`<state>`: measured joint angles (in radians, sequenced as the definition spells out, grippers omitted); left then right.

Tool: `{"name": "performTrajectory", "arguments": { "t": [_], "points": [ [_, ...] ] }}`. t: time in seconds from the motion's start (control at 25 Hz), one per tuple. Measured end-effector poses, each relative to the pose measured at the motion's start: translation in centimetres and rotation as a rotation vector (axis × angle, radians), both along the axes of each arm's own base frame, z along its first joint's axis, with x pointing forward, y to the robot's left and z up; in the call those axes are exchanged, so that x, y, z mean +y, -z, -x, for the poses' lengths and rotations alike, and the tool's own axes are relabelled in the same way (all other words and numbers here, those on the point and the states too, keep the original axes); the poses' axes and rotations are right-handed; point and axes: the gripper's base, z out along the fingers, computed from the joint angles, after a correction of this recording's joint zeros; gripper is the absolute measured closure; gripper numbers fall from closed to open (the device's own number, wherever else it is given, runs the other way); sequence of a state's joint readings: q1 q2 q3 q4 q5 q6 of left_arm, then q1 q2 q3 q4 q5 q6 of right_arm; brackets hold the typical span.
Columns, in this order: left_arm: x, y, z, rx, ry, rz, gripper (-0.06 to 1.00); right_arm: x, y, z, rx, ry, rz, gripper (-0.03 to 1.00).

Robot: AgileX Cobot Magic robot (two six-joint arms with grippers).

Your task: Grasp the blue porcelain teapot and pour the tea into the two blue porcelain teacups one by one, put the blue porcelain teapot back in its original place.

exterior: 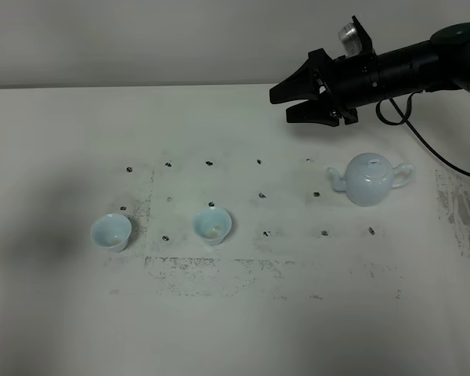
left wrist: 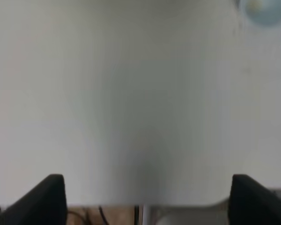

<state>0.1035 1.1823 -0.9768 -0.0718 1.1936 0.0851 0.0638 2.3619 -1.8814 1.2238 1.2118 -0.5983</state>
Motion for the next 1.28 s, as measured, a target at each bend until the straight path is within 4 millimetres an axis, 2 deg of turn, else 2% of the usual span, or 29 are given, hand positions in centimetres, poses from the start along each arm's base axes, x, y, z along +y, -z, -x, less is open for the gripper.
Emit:
{"name": "performTrajectory", "arguments": {
  "t": [0.2, 0.28, 0.48, 0.6, 0.8, 0.96, 1.28],
  "points": [
    [-1.0, 2.1, 6.7, -0.038, -0.024, 0.031, 0.27, 0.0, 0.0, 0.0, 0.000, 0.000, 0.000, 0.42],
    [-1.3, 2.8, 8.9, -0.122, -0.029, 0.035, 0.27, 0.0, 0.0, 0.0, 0.000, 0.000, 0.000, 0.42],
    [-1.7, 3.9, 13.0, -0.359, -0.034, 0.019, 0.27, 0.0, 0.0, 0.0, 0.000, 0.000, 0.000, 0.43],
    [-2.0, 3.9, 15.3, -0.500, -0.030, 0.008, 0.27, 0.0, 0.0, 0.0, 0.000, 0.000, 0.000, 0.43],
    [-2.3, 4.4, 18.0, -0.667, -0.026, -0.005, 0.27, 0.0, -0.4, -0.2, -0.018, -0.001, 0.002, 0.43],
    [-2.4, 4.4, 19.5, -0.772, -0.043, -0.007, 0.27, -0.2, -1.9, -0.8, -0.077, -0.016, 0.063, 0.43],
    [-2.2, 4.4, 19.9, -0.794, -0.081, -0.015, 0.27, -1.3, -6.2, -2.2, -0.171, 0.025, 0.283, 0.43]
  ]
}}
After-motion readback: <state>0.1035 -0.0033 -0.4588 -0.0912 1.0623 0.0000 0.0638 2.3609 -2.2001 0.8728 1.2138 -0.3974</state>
